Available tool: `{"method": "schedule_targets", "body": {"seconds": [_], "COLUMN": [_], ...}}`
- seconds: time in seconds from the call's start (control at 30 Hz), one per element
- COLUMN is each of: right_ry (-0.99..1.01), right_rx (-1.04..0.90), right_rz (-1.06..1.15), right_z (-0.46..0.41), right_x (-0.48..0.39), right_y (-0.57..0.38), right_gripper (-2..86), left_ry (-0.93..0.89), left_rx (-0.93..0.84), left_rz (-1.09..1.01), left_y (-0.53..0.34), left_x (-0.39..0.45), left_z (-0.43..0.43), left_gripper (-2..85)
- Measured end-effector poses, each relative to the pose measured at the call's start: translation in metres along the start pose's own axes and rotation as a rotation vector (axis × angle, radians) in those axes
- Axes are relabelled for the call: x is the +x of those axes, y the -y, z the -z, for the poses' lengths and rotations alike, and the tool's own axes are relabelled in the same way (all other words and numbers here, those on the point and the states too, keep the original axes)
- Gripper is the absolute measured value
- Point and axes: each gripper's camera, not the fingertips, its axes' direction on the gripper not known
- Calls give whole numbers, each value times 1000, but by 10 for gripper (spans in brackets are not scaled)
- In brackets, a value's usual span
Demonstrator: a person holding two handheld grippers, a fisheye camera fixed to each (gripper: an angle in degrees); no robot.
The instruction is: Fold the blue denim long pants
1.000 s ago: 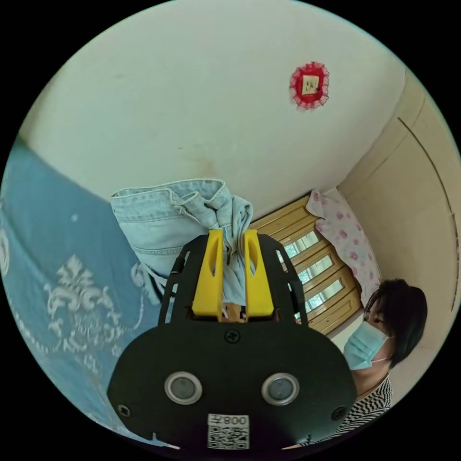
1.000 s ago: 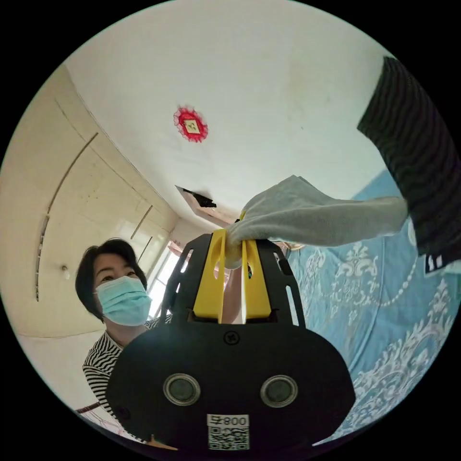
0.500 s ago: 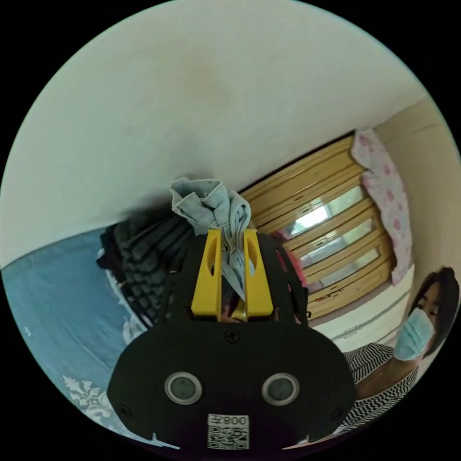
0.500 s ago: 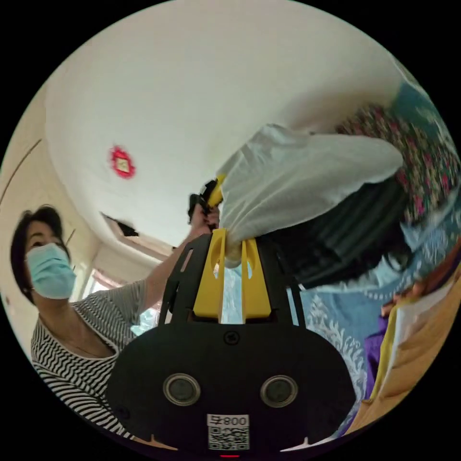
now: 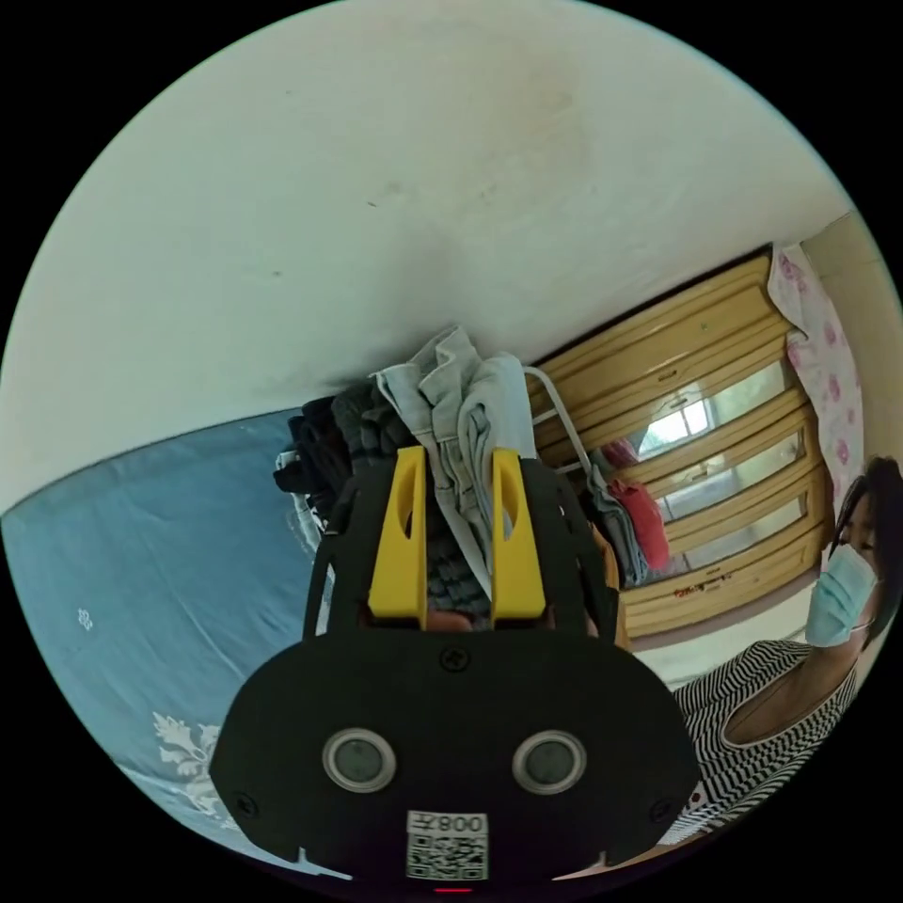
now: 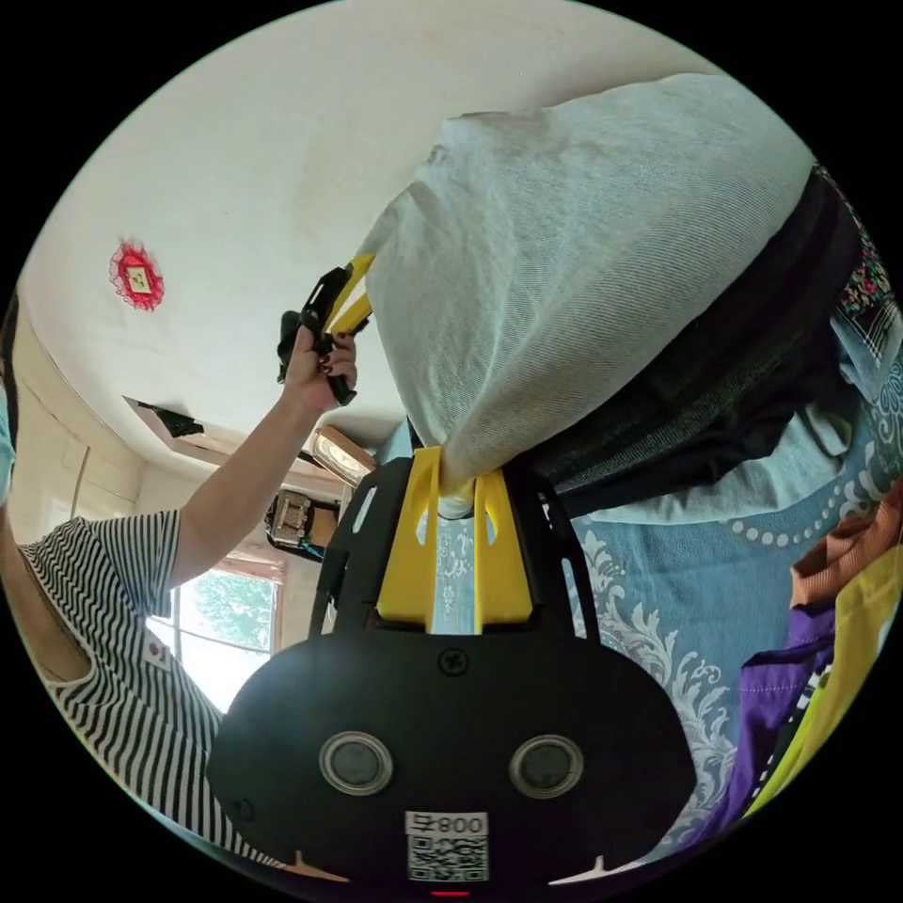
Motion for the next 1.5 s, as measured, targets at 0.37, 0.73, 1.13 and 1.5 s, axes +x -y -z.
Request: {"method": "schedule_targets", "body": {"seconds": [0.37,0.73,1.13,1.5], "right_ry": [7,65,-448,-803], "right_rx": [-9,-28,143,70], "right_rz": [-26,-42,129,284], "right_z": [-28,-29,35,-44], "right_x": [23,65,41,50], "right_y": [24,33,85,118], "right_gripper": [49,65,6,1], "left_ry": [24,269,406,753], "left_rx": [-74,-210,-188,-227], "left_rz": [-115,-177,-271,-552], "left_y": [14,43,33,-13], "left_x": [131,203,298,349], "left_z": [-18,-69,-67,-103], "left_gripper": [71,3,1,2]}}
